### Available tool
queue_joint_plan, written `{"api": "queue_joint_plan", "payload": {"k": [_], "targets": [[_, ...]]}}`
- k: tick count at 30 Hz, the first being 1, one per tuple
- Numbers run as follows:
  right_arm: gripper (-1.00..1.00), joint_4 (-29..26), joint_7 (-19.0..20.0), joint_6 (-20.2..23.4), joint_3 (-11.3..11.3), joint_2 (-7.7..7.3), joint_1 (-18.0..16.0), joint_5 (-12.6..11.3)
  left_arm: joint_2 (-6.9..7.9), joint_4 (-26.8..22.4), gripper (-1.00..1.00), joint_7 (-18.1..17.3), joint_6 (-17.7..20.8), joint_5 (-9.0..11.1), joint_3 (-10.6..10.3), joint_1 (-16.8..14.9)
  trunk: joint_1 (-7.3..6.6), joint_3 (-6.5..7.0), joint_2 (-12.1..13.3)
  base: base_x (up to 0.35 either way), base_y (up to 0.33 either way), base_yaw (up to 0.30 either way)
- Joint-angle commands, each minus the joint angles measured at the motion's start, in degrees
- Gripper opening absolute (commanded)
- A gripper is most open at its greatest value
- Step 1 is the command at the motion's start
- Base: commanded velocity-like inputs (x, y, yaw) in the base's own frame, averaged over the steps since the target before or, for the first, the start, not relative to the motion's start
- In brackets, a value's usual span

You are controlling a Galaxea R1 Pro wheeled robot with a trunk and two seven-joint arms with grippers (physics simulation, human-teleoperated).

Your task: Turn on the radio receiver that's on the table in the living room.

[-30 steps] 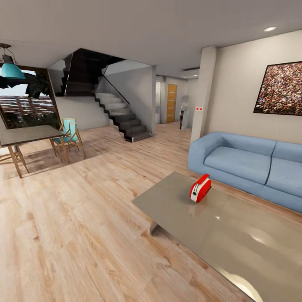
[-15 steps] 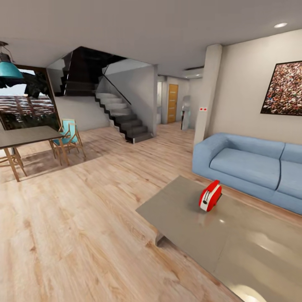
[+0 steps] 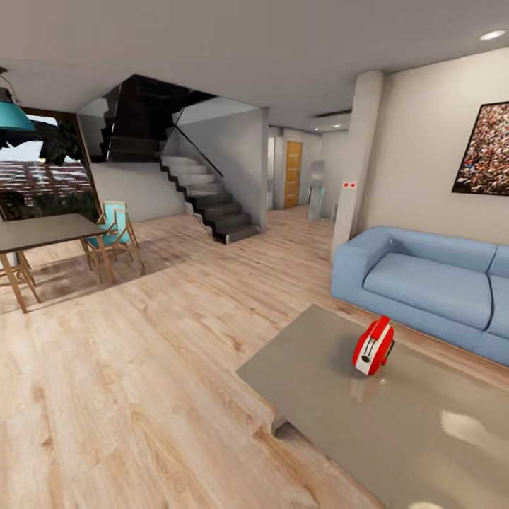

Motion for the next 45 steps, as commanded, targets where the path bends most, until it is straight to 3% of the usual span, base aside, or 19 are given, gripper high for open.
{"api": "queue_joint_plan", "payload": {"k": [1, 45], "targets": [[1.0, 0.0, 0.0, 0.0, 0.0, 0.0, 0.0, 0.0, 0.0, 0.0, 1.0, 0.0, 0.0, 0.0, 0.0, 0.0, 0.0, 0.0, 0.0, 0.321, 0.035, 0.0], [1.0, 0.0, -0.01, 0.0, 0.0, 0.0, 0.0, 0.01, 0.0, 0.0, 1.0, 0.0, -0.09, -0.07, 0.0, 0.0, 0.0, 0.0, 0.0, 0.323, 0.001, 0.0]]}}
